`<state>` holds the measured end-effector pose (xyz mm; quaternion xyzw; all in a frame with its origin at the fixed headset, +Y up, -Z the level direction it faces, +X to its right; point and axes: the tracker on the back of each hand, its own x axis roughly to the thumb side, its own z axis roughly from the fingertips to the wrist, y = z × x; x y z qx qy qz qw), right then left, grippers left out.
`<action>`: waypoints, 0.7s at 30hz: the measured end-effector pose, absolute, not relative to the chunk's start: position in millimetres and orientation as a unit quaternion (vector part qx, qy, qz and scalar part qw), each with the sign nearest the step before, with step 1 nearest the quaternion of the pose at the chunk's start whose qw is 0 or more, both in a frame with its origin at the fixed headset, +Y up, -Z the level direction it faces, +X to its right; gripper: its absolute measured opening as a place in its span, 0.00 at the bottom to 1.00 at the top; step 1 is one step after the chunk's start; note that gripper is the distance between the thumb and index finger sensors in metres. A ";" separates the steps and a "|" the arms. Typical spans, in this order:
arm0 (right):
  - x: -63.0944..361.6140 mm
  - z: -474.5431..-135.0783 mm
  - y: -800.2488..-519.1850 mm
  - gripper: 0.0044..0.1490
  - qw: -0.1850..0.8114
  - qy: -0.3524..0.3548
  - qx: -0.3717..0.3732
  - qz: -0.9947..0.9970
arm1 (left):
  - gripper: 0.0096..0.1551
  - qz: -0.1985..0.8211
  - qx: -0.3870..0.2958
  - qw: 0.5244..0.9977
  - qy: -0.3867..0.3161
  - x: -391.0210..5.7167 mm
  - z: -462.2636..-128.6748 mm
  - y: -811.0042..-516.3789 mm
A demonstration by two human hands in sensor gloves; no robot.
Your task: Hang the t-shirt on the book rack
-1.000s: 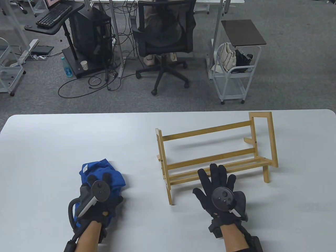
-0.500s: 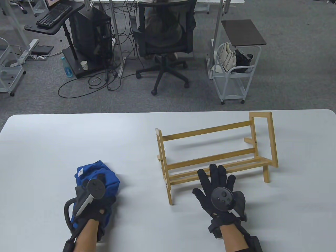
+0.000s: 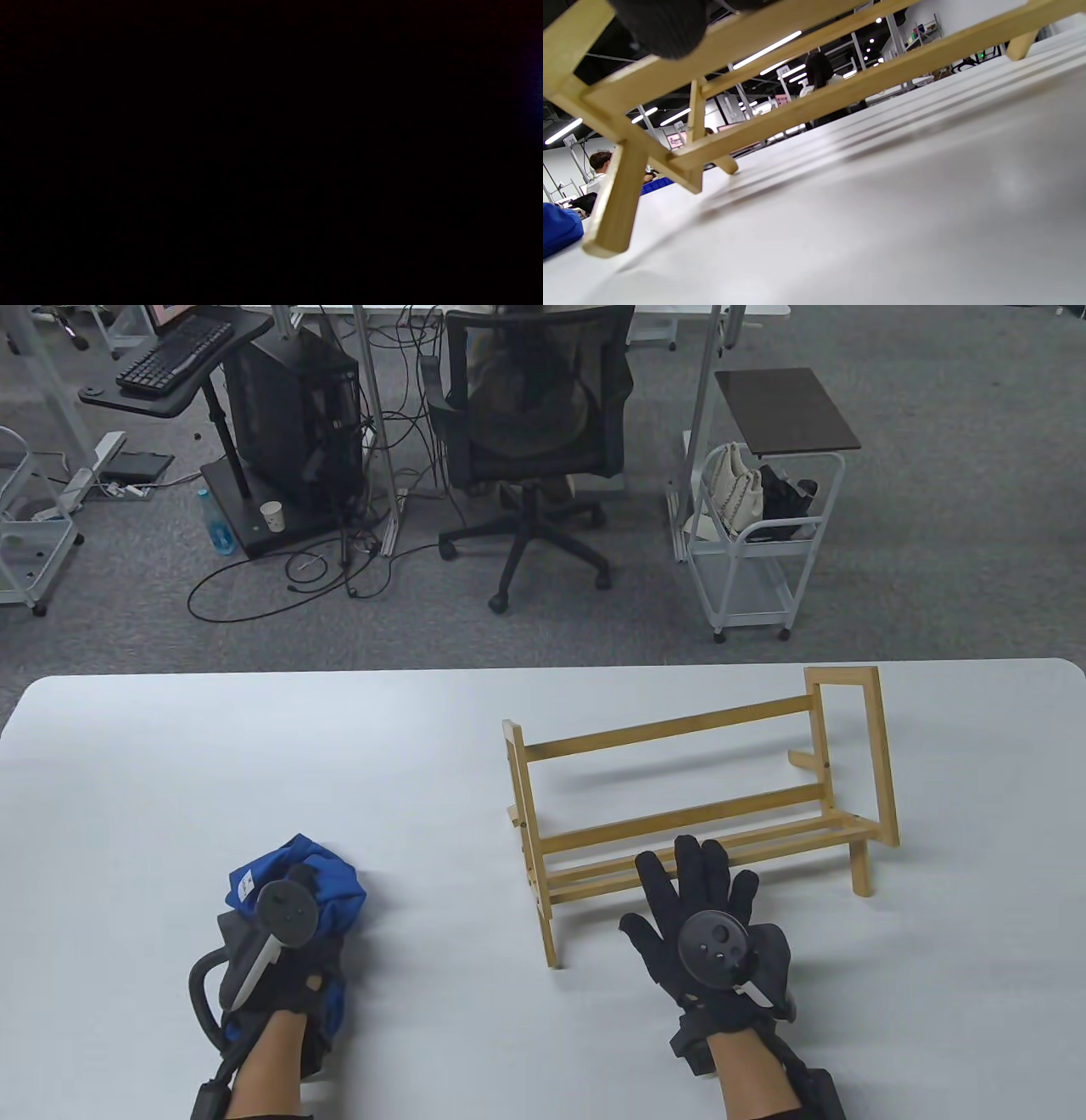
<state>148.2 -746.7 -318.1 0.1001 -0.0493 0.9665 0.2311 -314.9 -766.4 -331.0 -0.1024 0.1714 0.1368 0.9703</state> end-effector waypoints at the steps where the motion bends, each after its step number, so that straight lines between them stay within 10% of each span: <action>1: 148.0 -318.0 -746.5 0.44 0.232 -0.050 0.101 0.966 | 0.54 0.143 -0.101 0.969 0.172 -316.2 -330.8 -766.1; 21: 146.9 -317.2 -737.1 0.44 0.293 -0.068 0.115 0.947 | 0.49 0.378 -0.037 0.917 0.120 -327.9 -323.2 -758.2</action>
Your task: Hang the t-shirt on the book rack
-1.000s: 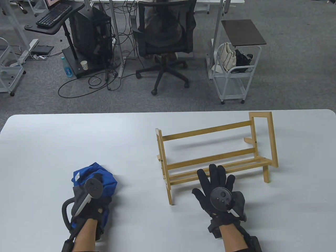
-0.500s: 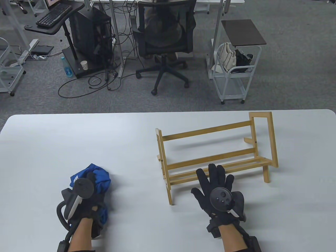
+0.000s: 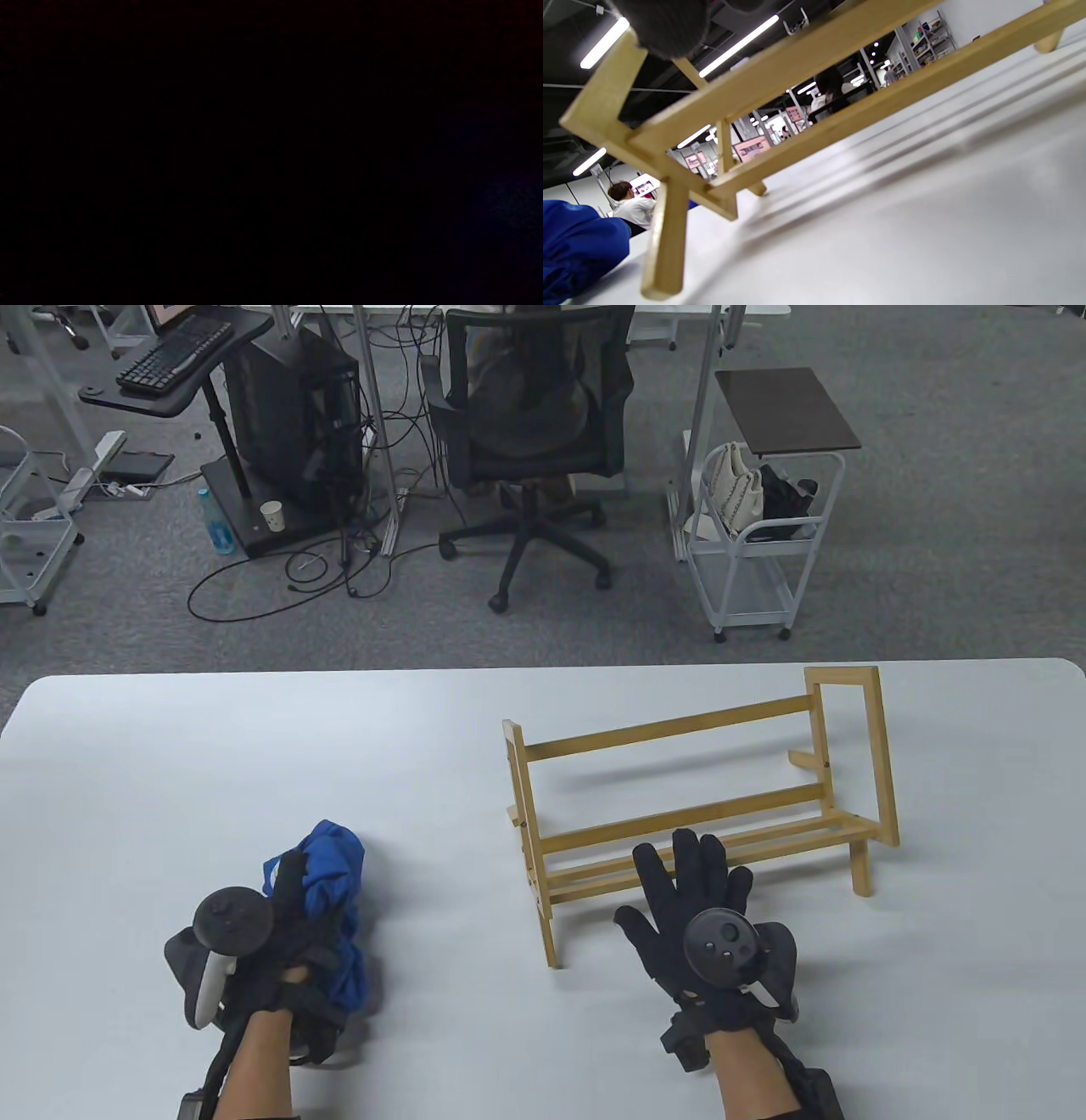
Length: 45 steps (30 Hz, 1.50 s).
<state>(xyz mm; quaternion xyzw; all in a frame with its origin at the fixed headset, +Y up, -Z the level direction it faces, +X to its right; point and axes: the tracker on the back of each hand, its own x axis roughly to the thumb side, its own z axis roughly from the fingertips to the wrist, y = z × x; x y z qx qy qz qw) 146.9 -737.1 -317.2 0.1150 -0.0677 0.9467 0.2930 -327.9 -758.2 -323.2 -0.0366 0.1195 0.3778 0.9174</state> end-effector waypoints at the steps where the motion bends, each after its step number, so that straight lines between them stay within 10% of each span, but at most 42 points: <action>1: 147.0 -317.3 -736.6 0.44 0.307 -0.066 0.118 0.942 | 0.49 0.398 -0.041 0.909 0.114 -326.9 -323.3 -759.1; 27: 89.5 -316.2 -681.9 0.47 0.420 -0.092 0.227 0.874 | 0.48 0.585 0.009 0.801 -0.123 -248.2 -332.0 -688.9; 45: 58.4 -310.7 -681.4 0.52 0.470 -0.061 0.281 0.834 | 0.48 0.651 0.032 0.721 -0.234 -196.6 -323.7 -697.4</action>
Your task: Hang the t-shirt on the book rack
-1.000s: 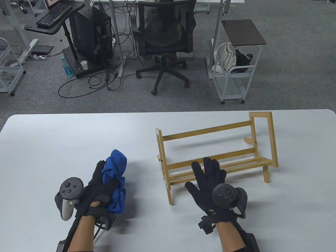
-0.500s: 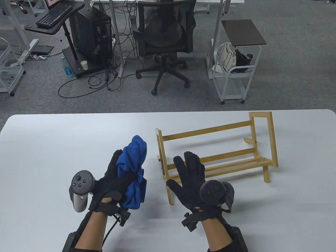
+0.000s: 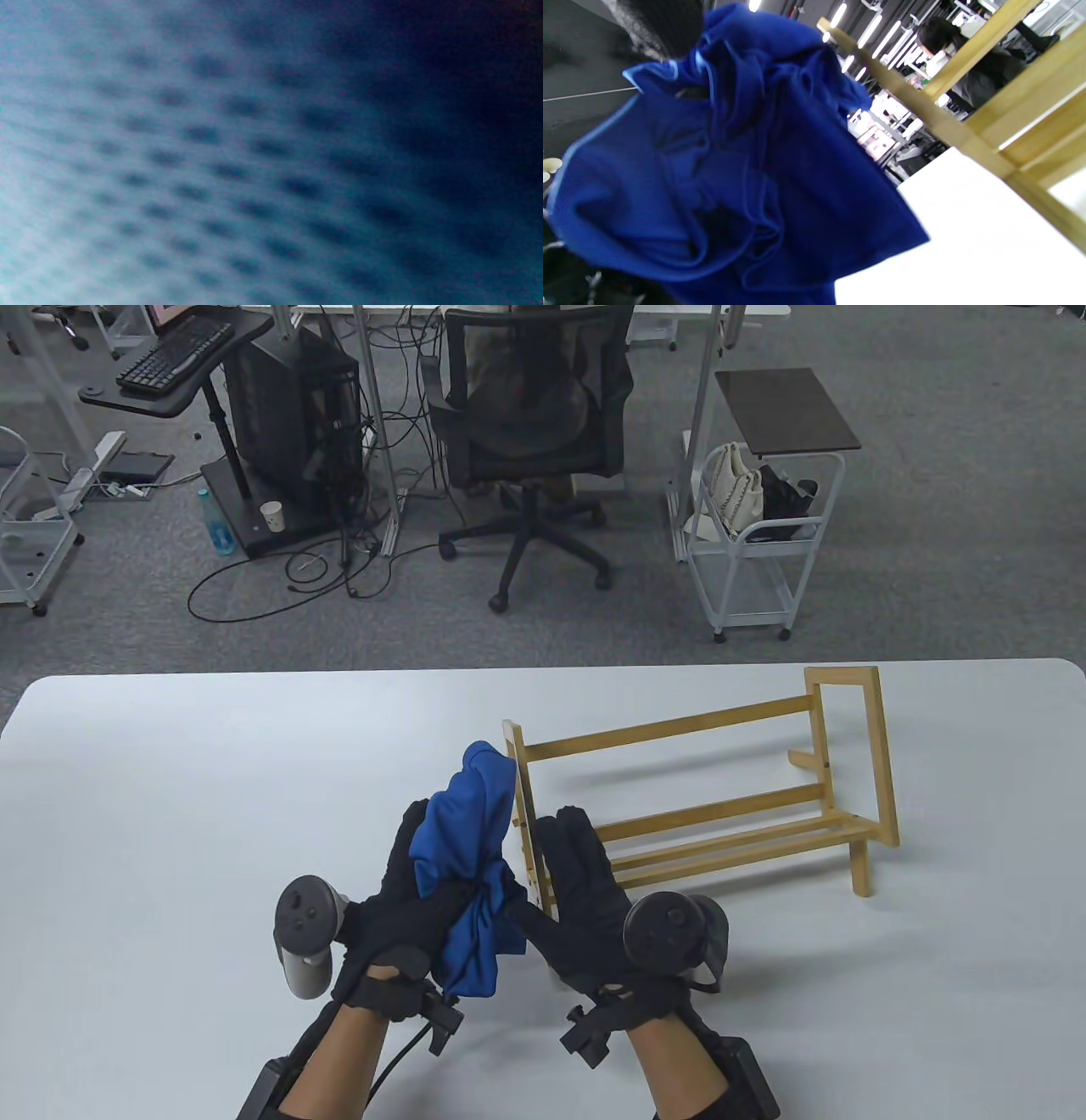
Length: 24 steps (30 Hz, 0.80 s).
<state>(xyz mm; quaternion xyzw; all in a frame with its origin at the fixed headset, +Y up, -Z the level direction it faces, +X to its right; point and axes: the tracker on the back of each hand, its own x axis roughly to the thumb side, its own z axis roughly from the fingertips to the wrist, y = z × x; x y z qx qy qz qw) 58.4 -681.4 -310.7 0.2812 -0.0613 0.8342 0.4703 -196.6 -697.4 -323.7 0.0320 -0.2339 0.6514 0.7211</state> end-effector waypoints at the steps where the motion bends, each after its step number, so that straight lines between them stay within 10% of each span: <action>1: 57.9 -310.8 -682.1 0.52 0.476 -0.058 0.282 0.831 | 0.48 0.652 0.030 0.718 -0.242 -193.9 -323.1 -697.7; 24: 46.4 -301.1 -678.2 0.57 0.556 0.044 0.343 0.756 | 0.56 0.508 -0.001 0.787 -0.349 -149.9 -306.9 -692.0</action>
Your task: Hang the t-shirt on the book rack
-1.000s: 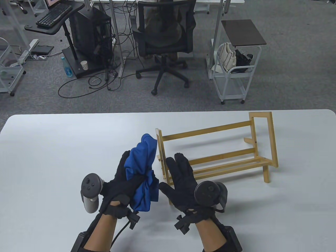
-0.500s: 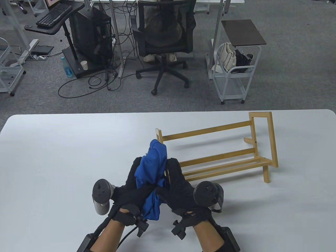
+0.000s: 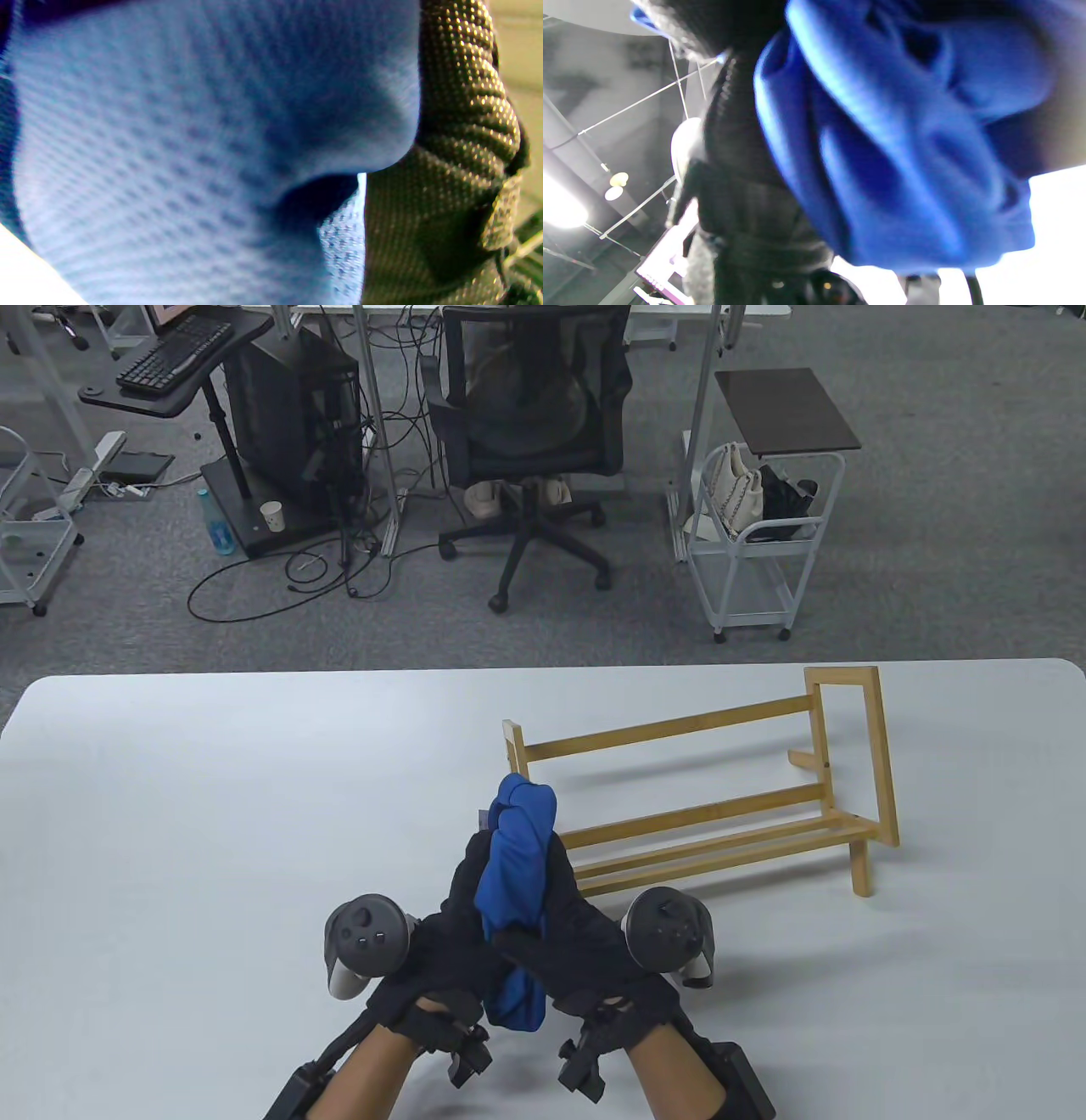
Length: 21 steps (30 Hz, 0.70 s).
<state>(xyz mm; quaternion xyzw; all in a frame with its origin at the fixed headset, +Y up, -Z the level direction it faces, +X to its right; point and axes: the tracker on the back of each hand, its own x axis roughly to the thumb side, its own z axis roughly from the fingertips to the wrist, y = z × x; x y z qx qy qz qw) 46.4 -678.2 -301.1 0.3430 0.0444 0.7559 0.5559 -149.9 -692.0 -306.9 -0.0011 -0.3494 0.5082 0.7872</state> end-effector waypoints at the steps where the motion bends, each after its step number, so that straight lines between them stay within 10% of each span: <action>1: 45.9 -301.3 -678.8 0.57 0.556 0.046 0.342 0.756 | 0.56 0.504 -0.006 0.789 -0.351 -149.0 -306.7 -692.5; 21: 60.9 -303.6 -675.3 0.54 0.521 -0.062 0.290 0.800 | 0.60 0.493 -0.039 0.782 -0.379 -143.2 -302.0 -691.8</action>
